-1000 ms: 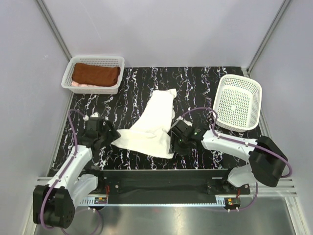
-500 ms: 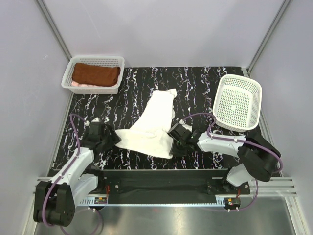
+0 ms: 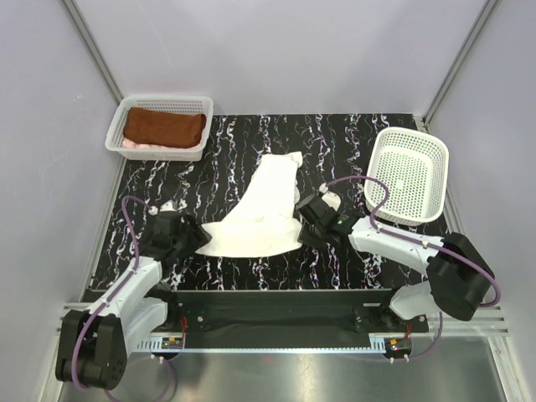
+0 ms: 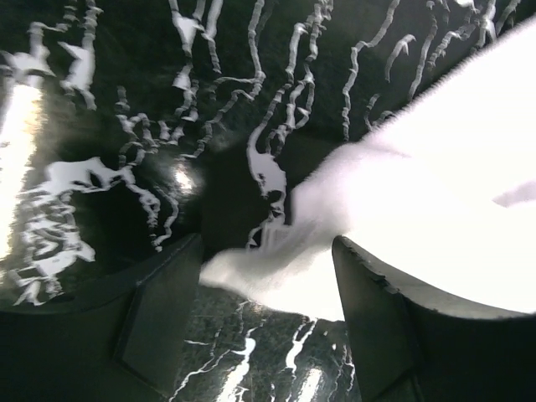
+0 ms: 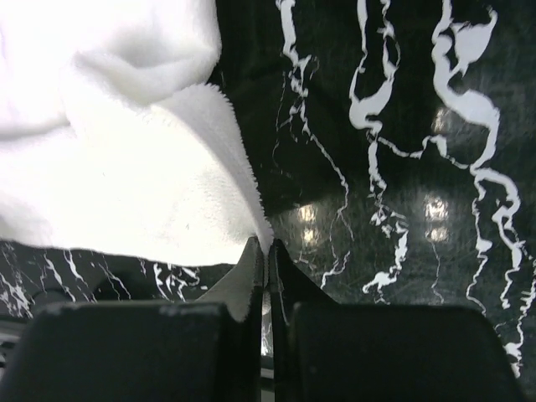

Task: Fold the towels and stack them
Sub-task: Flatten out the crumpled towel

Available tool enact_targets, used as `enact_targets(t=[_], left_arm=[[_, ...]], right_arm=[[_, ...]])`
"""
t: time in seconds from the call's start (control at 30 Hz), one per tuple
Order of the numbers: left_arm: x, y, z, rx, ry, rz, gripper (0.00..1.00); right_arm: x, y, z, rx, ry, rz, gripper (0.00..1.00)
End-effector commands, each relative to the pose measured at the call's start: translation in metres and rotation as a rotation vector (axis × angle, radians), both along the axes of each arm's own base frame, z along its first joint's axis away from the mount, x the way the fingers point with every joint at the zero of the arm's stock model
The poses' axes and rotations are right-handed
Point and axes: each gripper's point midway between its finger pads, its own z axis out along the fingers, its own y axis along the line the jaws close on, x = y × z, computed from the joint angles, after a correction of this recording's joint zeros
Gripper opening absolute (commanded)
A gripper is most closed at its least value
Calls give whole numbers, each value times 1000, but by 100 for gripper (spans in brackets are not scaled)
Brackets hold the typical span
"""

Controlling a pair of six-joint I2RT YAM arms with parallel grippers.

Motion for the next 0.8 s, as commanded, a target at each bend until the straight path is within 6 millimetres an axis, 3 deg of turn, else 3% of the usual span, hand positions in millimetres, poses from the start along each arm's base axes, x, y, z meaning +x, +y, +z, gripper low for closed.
enact_targets(t=[0.0,0.23,0.43,0.77], left_arm=[[-4,-19,-2,-75,-23,-65,70],[-15,-28,-5,-112,-8,-82,72],[-34,-39,-9,-128,39,-81,74],[-68,-47,-5,-110,68,-47,77]], right_arm=[[24,-2,11,-2,-46,-24,0],[68,-7,22,44,-64,-60,0],[81,6,26,59,-63,-38,0],[101,8,30,67,-67,-57,0]])
